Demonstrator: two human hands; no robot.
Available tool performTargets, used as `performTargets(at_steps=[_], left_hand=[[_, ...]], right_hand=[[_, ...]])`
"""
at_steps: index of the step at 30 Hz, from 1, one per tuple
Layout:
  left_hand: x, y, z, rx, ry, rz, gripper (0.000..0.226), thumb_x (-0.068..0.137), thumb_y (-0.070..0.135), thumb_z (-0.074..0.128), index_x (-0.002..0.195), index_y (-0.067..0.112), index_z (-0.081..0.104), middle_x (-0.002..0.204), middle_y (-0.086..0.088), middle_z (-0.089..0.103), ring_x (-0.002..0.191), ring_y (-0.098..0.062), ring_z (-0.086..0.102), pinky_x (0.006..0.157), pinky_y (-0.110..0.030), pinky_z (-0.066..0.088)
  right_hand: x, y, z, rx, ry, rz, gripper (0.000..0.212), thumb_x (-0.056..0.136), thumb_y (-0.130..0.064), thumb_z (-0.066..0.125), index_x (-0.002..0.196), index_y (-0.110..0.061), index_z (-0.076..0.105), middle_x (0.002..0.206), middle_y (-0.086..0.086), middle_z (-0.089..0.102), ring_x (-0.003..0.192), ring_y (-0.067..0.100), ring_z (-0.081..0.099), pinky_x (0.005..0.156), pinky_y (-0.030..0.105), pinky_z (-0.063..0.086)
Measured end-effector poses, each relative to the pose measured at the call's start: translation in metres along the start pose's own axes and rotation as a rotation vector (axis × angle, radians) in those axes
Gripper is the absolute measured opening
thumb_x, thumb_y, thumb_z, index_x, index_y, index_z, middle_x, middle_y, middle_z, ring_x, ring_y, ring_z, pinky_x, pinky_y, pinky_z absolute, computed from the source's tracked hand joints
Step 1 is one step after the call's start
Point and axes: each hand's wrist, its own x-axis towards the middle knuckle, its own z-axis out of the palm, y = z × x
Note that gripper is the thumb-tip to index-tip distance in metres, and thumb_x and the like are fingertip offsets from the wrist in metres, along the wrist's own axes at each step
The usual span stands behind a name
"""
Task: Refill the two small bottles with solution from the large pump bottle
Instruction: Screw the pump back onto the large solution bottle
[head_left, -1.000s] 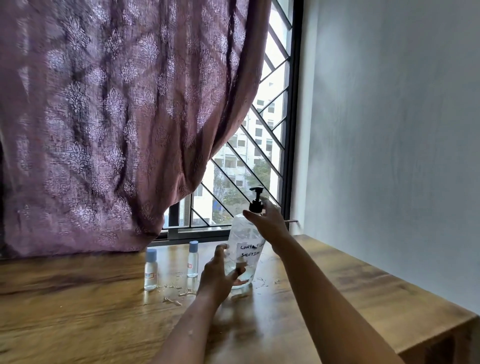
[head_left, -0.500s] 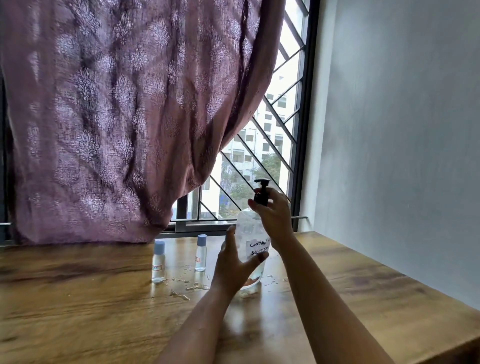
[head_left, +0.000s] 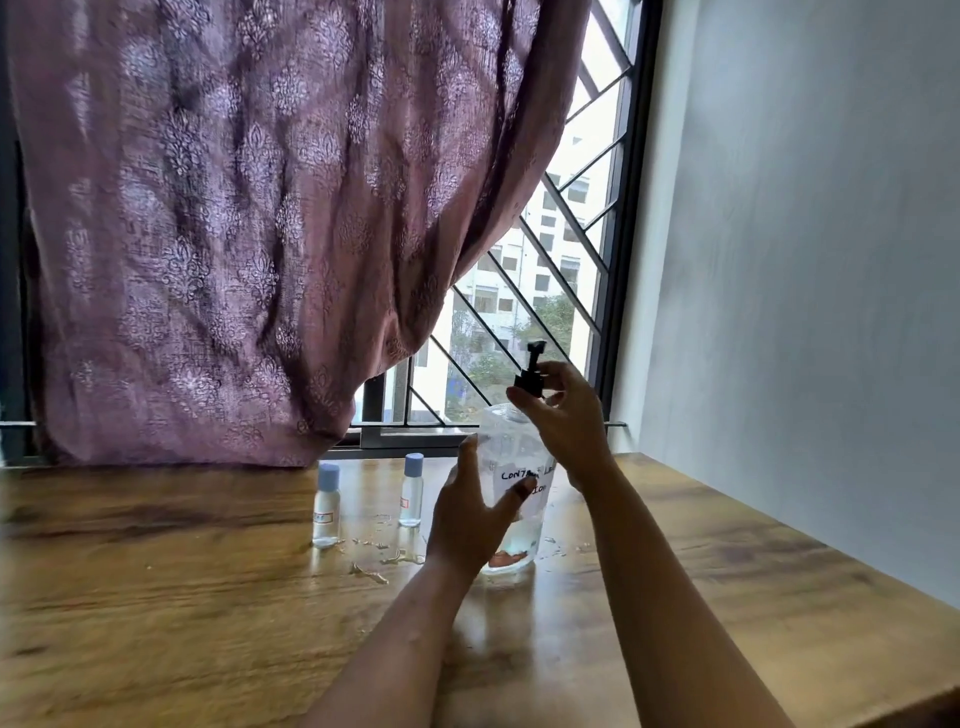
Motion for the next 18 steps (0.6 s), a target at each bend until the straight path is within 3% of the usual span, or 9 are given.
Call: performTargets(at_steps=[3,5,8,11,13,16,18], left_hand=[[0.0,0.004,0.004,0.012,-0.02,0.042,0.072,0.08,0.048,0.065,0.135,0.02,0.03,0.14,-0.006,0.046,0.123,-0.023,0.05,0.091,-0.023,0.038],[-0.001,0.006,0.005,0.013,-0.013,0.04,0.071,0.08,0.046,0.066,0.135,0.019,0.03,0.14,-0.006,0.044,0.122,-0.023,0.05,0.089,-0.023,0.037],[0.0,0.004,0.004,0.012,0.007,0.025,0.071,0.08,0.048,0.065,0.134,0.021,0.028,0.142,-0.006,0.043,0.122,-0.025,0.05,0.089,-0.025,0.039],[0.001,0.0,0.003,0.005,0.03,-0.007,0.07,0.08,0.049,0.065,0.133,0.021,0.029,0.139,-0.009,0.046,0.118,-0.025,0.052,0.086,-0.025,0.041],[0.002,-0.002,0.002,0.004,0.034,-0.006,0.069,0.079,0.049,0.065,0.132,0.022,0.03,0.136,-0.009,0.047,0.113,-0.024,0.054,0.084,-0.027,0.043],[0.001,-0.003,0.003,-0.006,0.023,0.01,0.069,0.078,0.056,0.063,0.129,0.027,0.027,0.132,-0.007,0.053,0.105,-0.022,0.059,0.085,-0.031,0.05],[0.001,-0.004,0.004,0.001,0.015,0.024,0.071,0.074,0.066,0.056,0.127,0.032,0.023,0.127,-0.006,0.058,0.1,-0.024,0.064,0.085,-0.036,0.054]], right_hand=[[0.002,-0.003,0.003,-0.114,0.157,0.057,0.045,0.067,-0.024,0.08,0.099,-0.009,0.053,0.094,0.008,0.063,0.086,0.023,0.059,0.072,0.029,0.042],[0.002,-0.002,0.007,-0.153,0.197,0.075,0.052,0.065,-0.029,0.081,0.101,-0.01,0.048,0.098,0.008,0.058,0.091,0.025,0.057,0.076,0.031,0.042],[-0.001,-0.003,0.011,-0.071,0.063,0.05,0.065,0.066,-0.036,0.081,0.116,-0.018,0.044,0.111,0.001,0.053,0.102,0.021,0.053,0.089,0.035,0.043],[-0.005,-0.007,0.013,0.237,-0.098,0.034,0.033,0.084,-0.007,0.064,0.111,-0.02,0.052,0.101,-0.001,0.058,0.093,0.014,0.055,0.087,0.028,0.043],[-0.003,-0.008,0.01,0.34,-0.096,0.043,0.029,0.085,0.005,0.055,0.098,-0.021,0.06,0.089,-0.002,0.061,0.085,0.013,0.057,0.086,0.027,0.045],[0.002,-0.003,0.003,0.161,-0.008,-0.013,0.026,0.074,-0.008,0.075,0.096,-0.018,0.065,0.088,-0.004,0.069,0.084,0.01,0.066,0.083,0.031,0.053],[0.005,-0.005,0.0,0.092,0.038,0.018,0.037,0.064,-0.018,0.084,0.093,-0.016,0.061,0.086,-0.005,0.066,0.079,0.012,0.064,0.074,0.032,0.054]])
